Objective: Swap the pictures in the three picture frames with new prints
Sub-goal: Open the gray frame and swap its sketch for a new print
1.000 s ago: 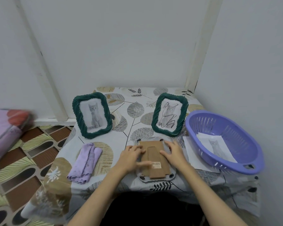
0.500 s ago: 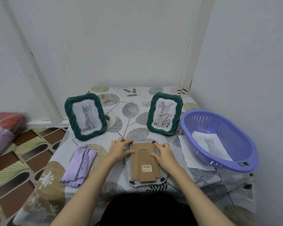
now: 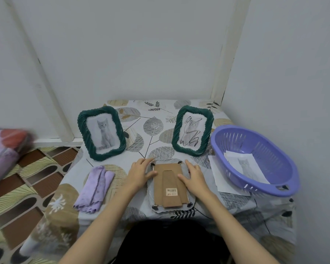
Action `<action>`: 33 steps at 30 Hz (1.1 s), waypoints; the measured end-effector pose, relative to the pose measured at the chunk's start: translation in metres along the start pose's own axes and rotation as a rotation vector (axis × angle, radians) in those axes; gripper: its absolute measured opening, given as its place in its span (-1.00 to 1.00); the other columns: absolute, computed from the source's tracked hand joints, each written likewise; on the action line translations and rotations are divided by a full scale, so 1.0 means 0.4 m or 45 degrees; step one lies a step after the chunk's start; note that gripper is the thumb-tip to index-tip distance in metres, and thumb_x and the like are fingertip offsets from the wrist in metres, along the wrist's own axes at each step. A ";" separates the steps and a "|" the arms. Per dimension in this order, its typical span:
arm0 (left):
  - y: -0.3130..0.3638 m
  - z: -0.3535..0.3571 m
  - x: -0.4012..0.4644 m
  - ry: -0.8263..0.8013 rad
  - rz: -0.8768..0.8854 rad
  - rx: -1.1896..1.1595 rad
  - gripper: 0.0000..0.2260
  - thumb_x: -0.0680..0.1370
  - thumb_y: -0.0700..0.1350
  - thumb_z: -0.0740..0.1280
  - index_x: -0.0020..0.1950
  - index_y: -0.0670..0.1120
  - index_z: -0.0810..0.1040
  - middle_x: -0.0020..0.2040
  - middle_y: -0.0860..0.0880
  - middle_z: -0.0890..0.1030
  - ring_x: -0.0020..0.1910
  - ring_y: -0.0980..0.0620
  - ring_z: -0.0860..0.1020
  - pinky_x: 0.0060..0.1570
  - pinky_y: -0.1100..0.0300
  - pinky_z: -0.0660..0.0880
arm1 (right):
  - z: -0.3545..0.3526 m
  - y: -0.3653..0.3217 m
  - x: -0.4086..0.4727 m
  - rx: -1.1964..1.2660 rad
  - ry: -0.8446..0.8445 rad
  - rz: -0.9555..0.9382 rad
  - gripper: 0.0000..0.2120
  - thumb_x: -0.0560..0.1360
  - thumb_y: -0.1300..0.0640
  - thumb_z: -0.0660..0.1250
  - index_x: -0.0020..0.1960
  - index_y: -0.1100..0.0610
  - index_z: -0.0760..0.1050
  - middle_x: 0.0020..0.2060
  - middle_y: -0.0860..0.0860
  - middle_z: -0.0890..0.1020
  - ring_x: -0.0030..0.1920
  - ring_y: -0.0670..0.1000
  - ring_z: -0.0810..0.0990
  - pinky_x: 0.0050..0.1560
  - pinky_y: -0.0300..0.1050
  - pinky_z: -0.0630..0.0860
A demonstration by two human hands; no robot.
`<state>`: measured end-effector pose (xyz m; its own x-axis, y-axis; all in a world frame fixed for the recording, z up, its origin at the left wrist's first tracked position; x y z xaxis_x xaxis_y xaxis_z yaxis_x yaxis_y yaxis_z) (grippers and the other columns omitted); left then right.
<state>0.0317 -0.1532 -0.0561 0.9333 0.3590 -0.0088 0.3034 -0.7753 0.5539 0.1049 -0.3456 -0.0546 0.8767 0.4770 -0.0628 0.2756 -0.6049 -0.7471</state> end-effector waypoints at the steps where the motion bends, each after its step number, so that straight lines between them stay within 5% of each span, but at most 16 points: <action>1: 0.009 -0.001 -0.018 0.028 -0.009 -0.003 -0.54 0.52 0.11 0.27 0.40 0.06 0.33 0.39 -0.07 0.33 0.34 -0.11 0.27 0.32 0.03 0.24 | -0.007 0.000 -0.005 0.035 0.012 0.000 -0.39 0.52 0.05 0.30 0.48 0.10 0.13 0.23 0.16 0.34 0.27 0.11 0.39 0.31 -0.08 0.29; 6: 0.054 0.016 -0.127 -0.074 0.028 0.154 -0.49 0.42 0.36 0.21 0.32 0.22 0.38 0.48 0.08 0.18 0.45 -0.05 0.08 0.39 -0.10 0.07 | -0.058 0.017 -0.061 0.032 -0.054 -0.097 -0.57 0.47 0.16 0.37 0.32 0.13 0.43 0.19 0.11 0.45 0.05 0.00 0.47 0.19 -0.19 0.34; 9: 0.061 0.040 -0.168 -0.118 0.011 0.174 -0.34 0.30 0.47 0.19 0.35 0.27 0.31 0.47 0.09 0.18 0.45 -0.04 0.07 0.39 -0.06 0.07 | -0.075 0.038 -0.098 -0.098 -0.255 -0.143 -0.56 0.39 0.16 0.46 0.25 0.12 0.50 0.33 0.09 0.40 0.23 0.02 0.48 0.17 -0.34 0.30; 12: 0.056 0.059 -0.179 -0.079 0.001 0.179 -0.41 0.39 0.36 0.25 0.38 0.26 0.26 0.47 0.10 0.17 0.45 -0.02 0.08 0.39 -0.02 0.09 | -0.073 0.060 -0.120 -0.133 -0.330 -0.150 -0.53 0.33 0.11 0.51 0.22 0.13 0.53 0.41 0.03 0.31 0.36 -0.03 0.36 0.21 -0.37 0.29; 16: 0.050 0.068 -0.176 -0.064 -0.012 0.206 -0.40 0.39 0.38 0.23 0.39 0.27 0.23 0.48 0.11 0.16 0.46 -0.01 0.08 0.39 -0.01 0.08 | -0.062 0.072 -0.126 -0.171 -0.277 -0.201 -0.60 0.35 0.07 0.50 0.16 0.15 0.57 0.42 0.07 0.31 0.37 -0.02 0.36 0.34 -0.22 0.28; 22: 0.056 0.063 -0.195 -0.052 -0.010 0.199 -0.25 0.25 0.51 0.07 0.39 0.27 0.24 0.48 0.12 0.16 0.46 0.00 0.10 0.38 0.01 0.08 | -0.042 0.075 -0.165 -0.152 -0.108 -0.275 -0.75 0.39 0.19 0.46 0.03 0.25 0.62 0.34 0.16 0.41 0.26 0.03 0.48 0.19 -0.43 0.23; 28: 0.054 0.069 -0.187 -0.040 0.013 0.220 -0.39 0.39 0.40 0.21 0.40 0.26 0.24 0.48 0.12 0.16 0.46 0.00 0.09 0.39 0.02 0.07 | 0.000 0.091 -0.167 0.030 0.144 -0.166 -0.90 0.34 0.24 0.48 -0.16 0.25 0.67 0.22 0.14 0.54 0.20 0.01 0.52 0.12 -0.46 0.25; 33: 0.052 0.072 -0.193 -0.034 0.022 0.223 -0.13 0.13 0.53 -0.13 0.40 0.28 0.21 0.49 0.12 0.14 0.46 0.00 0.10 0.39 0.01 0.07 | -0.011 0.086 -0.158 0.196 0.148 -0.106 -0.86 0.41 0.26 0.42 -0.04 0.24 0.65 0.15 0.09 0.58 0.11 -0.05 0.54 0.08 -0.43 0.35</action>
<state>-0.0283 -0.2120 -0.0679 0.9428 0.3326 -0.0242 0.3139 -0.8608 0.4005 0.0608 -0.3994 -0.0733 0.8955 0.4389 0.0733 0.2931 -0.4579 -0.8393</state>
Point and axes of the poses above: each hand's wrist, its own x-axis towards the middle knuckle, its own z-axis out of the palm, y = z × x, the point moved 1 cm from there along x, towards the middle knuckle
